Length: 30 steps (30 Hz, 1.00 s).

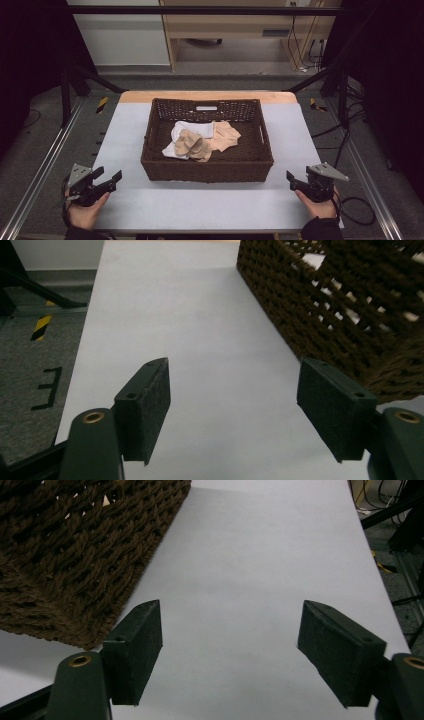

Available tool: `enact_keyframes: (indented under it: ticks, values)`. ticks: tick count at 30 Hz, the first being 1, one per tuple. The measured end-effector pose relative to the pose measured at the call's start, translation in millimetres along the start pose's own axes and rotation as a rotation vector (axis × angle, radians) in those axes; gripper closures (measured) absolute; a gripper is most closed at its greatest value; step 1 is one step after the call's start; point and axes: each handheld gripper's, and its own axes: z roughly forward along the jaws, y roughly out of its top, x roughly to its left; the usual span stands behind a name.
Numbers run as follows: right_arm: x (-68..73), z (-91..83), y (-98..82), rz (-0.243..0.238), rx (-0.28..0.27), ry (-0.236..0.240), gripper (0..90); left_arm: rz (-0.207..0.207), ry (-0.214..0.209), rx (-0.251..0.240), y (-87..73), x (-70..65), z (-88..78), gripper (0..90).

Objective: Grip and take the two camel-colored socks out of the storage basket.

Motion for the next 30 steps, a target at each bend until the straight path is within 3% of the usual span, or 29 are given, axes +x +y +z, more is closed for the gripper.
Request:
enact_keyframes:
  ticks: [3,17,24,30]
  values:
    - [-3.1,-2.2,-0.5,0.013,-0.009,0.006,26.2,-0.017,-0.017,-0.027,4.5,-3.6,-4.2,30.2]
    - [-3.1,-2.4,-2.7,0.000,0.013,0.003,25.3,0.006,-0.041,-0.082,25.0,-17.4,-11.2,33.0]
    - [-1.5,-1.7,-2.4,-0.010,0.015,0.000,24.6,0.040,-0.054,-0.131,49.1,-29.9,-12.1,34.8]
    - [-0.5,-1.2,-0.6,-0.009,0.014,0.007,23.6,0.041,-0.064,-0.183,69.8,-39.3,-17.0,35.6]
